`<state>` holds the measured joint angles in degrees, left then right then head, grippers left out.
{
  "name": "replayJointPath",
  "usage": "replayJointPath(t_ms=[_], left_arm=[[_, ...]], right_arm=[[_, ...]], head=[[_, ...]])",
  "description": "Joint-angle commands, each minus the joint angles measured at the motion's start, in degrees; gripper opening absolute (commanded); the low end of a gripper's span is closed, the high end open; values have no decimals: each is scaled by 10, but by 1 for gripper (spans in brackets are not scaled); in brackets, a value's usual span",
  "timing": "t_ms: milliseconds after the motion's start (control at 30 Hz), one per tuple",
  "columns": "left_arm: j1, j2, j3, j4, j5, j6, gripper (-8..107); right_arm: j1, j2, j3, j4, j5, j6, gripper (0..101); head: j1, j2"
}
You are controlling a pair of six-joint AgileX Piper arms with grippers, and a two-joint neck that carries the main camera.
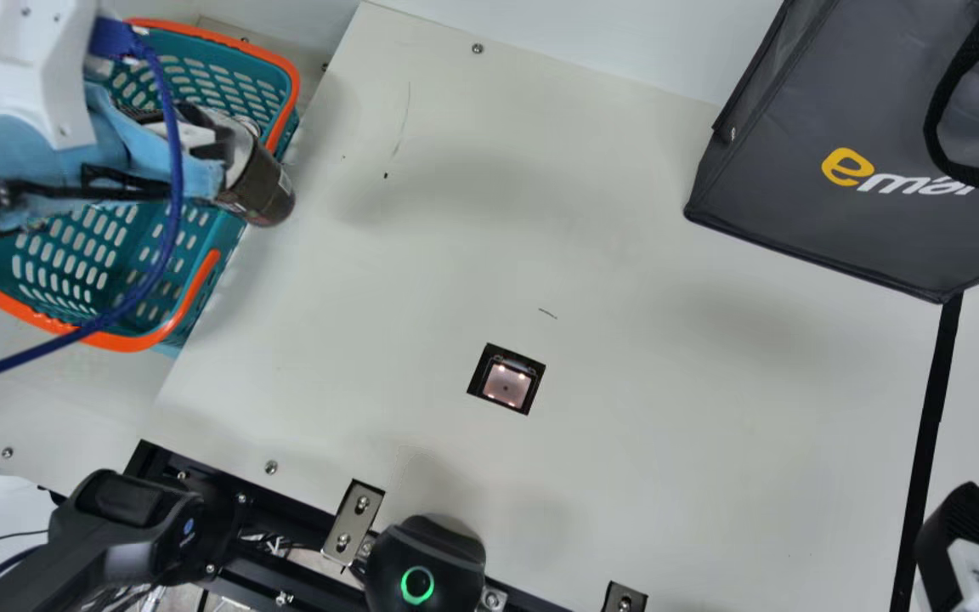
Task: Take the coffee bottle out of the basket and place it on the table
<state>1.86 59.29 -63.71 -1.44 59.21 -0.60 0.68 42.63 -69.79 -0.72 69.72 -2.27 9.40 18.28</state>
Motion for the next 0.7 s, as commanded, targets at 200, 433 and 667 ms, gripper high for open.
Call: replayJointPath(t_ms=[200,433,667], left_arm=[[-80,-16,45,46,-11,-83,10],[-124,-19,81,77,-28,-131,10],[-151,-19,115,97,-48,-166,10]], right_arm=[[0,0,0,0,0,0,91],[0,0,0,0,0,0,91],[0,0,0,0,0,0,91]], head=[[-15,1],[-15,1],[-15,1]])
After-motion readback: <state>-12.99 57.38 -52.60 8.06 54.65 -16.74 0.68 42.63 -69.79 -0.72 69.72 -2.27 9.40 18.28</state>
